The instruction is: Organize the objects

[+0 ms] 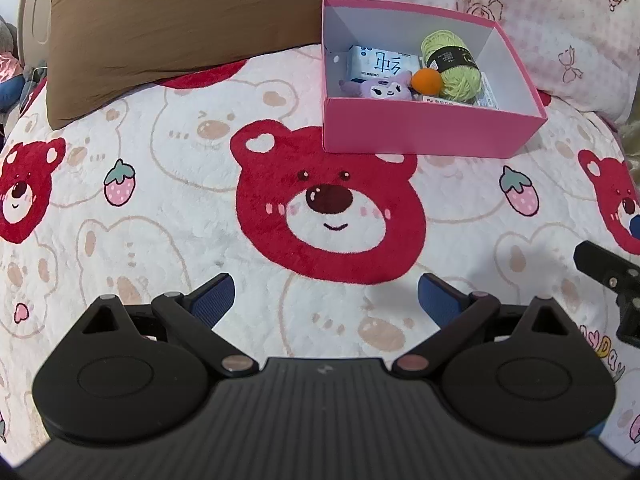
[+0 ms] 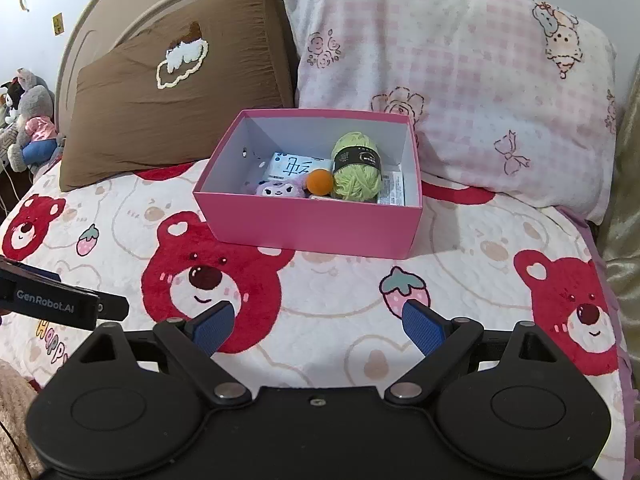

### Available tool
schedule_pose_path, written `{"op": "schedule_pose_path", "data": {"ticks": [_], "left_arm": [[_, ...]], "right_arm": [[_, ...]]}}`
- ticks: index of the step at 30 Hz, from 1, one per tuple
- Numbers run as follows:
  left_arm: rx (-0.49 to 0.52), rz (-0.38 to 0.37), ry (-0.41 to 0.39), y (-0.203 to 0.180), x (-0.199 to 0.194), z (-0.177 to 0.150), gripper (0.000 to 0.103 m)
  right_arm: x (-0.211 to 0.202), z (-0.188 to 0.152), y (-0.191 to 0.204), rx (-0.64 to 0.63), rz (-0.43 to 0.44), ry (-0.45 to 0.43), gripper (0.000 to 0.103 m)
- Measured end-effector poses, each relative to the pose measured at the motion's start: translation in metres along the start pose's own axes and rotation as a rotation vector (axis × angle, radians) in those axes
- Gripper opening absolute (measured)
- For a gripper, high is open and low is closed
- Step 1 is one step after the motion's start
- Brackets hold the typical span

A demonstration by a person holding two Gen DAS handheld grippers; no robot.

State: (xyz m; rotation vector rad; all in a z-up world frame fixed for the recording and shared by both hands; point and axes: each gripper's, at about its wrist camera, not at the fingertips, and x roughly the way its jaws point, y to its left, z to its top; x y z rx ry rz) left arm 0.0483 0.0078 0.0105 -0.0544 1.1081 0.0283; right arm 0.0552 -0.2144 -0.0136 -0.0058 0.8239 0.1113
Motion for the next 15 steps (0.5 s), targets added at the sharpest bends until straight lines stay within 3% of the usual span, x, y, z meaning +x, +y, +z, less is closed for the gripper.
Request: {"op": "schedule_pose_path", "data": {"ticks": [15], "left_arm": [[0.011,0.013,-0.004,-0.002,-0.0012,-0.0004,0.1]], "right_arm": [[-0.0018,-0.0004,-0.0017,0.013,-0.012,0.005,0.093]]}}
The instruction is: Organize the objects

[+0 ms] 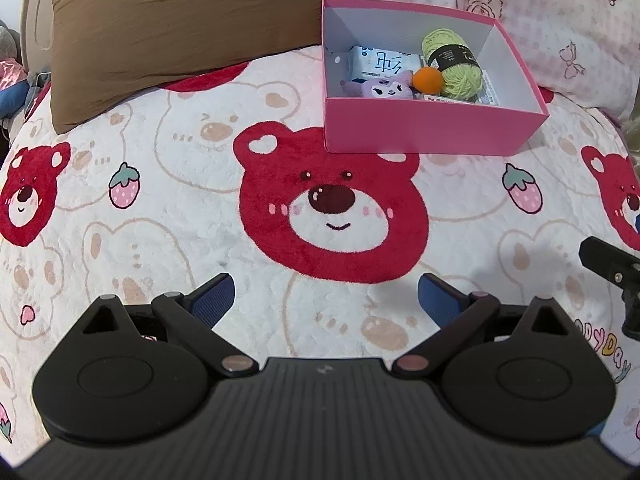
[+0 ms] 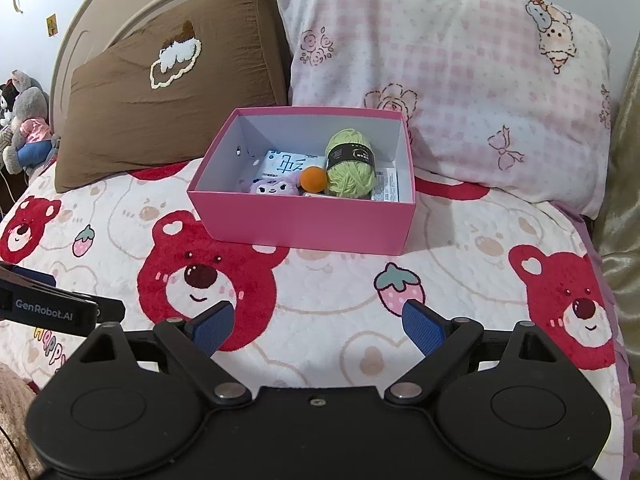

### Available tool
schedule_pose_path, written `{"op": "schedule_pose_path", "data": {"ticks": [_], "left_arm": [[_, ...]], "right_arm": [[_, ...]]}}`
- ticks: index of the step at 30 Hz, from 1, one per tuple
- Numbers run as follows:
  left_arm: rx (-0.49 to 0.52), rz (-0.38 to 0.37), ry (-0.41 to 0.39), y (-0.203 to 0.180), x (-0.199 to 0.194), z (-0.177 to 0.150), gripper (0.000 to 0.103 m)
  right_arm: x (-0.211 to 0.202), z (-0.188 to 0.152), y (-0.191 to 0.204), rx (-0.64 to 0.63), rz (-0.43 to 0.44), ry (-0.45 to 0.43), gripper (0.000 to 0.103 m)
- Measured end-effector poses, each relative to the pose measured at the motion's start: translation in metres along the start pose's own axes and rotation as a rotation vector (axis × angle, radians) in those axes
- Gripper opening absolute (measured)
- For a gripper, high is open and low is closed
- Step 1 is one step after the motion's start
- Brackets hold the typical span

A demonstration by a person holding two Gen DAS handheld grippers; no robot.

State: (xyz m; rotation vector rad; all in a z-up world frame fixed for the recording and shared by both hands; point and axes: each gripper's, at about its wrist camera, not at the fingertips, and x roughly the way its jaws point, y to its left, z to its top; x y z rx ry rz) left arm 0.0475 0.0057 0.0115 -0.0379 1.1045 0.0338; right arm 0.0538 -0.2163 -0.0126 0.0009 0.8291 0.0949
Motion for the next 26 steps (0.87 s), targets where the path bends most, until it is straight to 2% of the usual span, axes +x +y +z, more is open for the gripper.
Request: {"op": "schedule_pose_path", "data": {"ticks": [26], "left_arm": [[-0.007,0.001,-0.01,0.004,-0.0092,0.0022,0.1]], "right_arm": [[-0.0008,0.0002,0.002,0.003,-0.019,0.004,0.093]]}}
